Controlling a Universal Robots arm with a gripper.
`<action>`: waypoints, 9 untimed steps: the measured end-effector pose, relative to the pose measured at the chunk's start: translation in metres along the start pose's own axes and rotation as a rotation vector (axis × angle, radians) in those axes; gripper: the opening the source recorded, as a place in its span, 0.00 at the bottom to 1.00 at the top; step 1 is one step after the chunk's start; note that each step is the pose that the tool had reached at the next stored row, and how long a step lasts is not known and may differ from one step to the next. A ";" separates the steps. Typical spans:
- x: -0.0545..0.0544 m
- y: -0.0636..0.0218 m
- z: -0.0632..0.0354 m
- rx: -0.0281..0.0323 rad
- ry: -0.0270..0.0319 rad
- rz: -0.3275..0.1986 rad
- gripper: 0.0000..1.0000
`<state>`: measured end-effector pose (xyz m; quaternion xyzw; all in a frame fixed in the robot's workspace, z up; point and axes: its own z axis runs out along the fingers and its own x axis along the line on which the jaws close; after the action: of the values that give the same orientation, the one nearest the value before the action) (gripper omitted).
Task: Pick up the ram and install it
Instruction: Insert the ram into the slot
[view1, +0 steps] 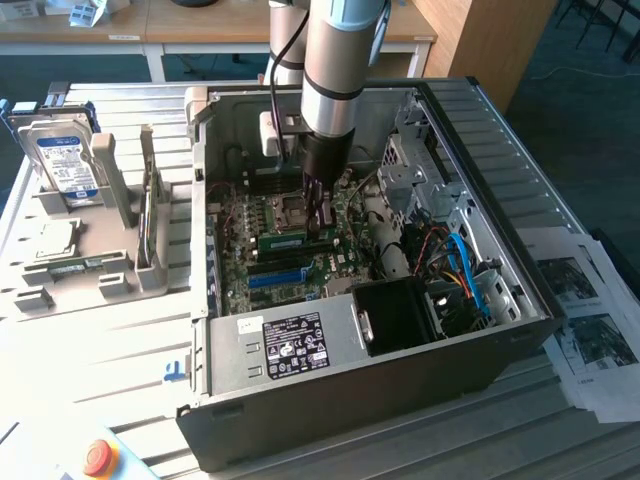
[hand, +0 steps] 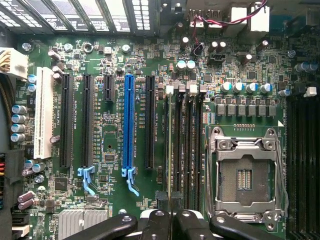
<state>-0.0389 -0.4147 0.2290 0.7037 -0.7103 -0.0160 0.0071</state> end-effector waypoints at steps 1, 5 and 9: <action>0.000 0.0000 0.0002 0.0000 0.0001 0.000 0.12; 0.000 -0.0001 0.0017 0.0000 0.0001 0.000 0.12; 0.000 -0.0001 0.0023 -0.0001 0.0001 0.000 0.12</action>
<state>-0.0389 -0.4147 0.2267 0.7037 -0.7102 -0.0160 0.0072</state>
